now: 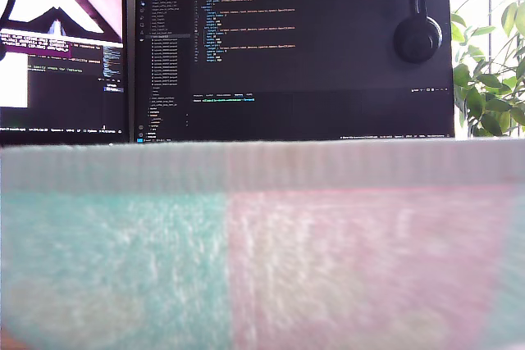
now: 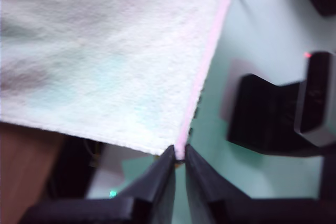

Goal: Fold the tea towel to a neat square and place it to the right

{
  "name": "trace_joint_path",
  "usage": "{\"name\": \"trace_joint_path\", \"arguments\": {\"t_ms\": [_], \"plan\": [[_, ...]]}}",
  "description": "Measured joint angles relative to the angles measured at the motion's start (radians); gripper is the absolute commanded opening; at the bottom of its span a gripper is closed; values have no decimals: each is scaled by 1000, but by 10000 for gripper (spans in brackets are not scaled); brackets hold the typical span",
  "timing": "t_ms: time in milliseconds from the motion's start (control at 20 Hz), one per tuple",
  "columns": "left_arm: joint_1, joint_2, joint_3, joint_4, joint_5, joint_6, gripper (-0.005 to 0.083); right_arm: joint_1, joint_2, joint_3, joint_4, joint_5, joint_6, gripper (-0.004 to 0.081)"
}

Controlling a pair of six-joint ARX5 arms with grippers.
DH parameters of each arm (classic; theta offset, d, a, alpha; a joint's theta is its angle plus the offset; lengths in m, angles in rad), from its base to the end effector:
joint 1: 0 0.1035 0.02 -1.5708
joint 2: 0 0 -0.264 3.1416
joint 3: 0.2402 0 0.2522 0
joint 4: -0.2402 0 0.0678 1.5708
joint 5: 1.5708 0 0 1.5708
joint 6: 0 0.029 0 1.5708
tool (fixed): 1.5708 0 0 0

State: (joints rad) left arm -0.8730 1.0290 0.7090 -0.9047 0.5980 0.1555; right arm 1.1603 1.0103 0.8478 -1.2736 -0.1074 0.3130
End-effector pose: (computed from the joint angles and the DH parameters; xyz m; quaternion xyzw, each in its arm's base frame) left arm 0.0944 -0.1380 0.2233 0.1257 0.5250 -0.5916 0.5988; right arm 0.0546 0.1333 0.2509 -0.2320 0.6314 0.3519 0.6509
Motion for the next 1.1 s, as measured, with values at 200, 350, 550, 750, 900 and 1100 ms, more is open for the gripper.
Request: {"name": "trace_joint_path", "arguments": {"t_ms": [200,350,550,750,900,1100], "plan": [[-58,0,0,0,39,-44,-21,0,-1,-1,-40,-51,-3,-12],[-76,0,0,-17,71,-48,-21,0,-14,-1,-56,-104,-19,-12],[-76,0,0,19,-128,-48,-21,0,-38,-3,65,45,-52,-12],[-34,0,0,47,-269,-48,-21,-60,-37,-7,201,158,-118,-12],[-20,0,0,59,-275,-48,-21,-97,-37,-7,209,167,-146,-12],[-18,0,0,128,-338,-40,-21,-153,-36,-7,230,214,-230,-12]]}}
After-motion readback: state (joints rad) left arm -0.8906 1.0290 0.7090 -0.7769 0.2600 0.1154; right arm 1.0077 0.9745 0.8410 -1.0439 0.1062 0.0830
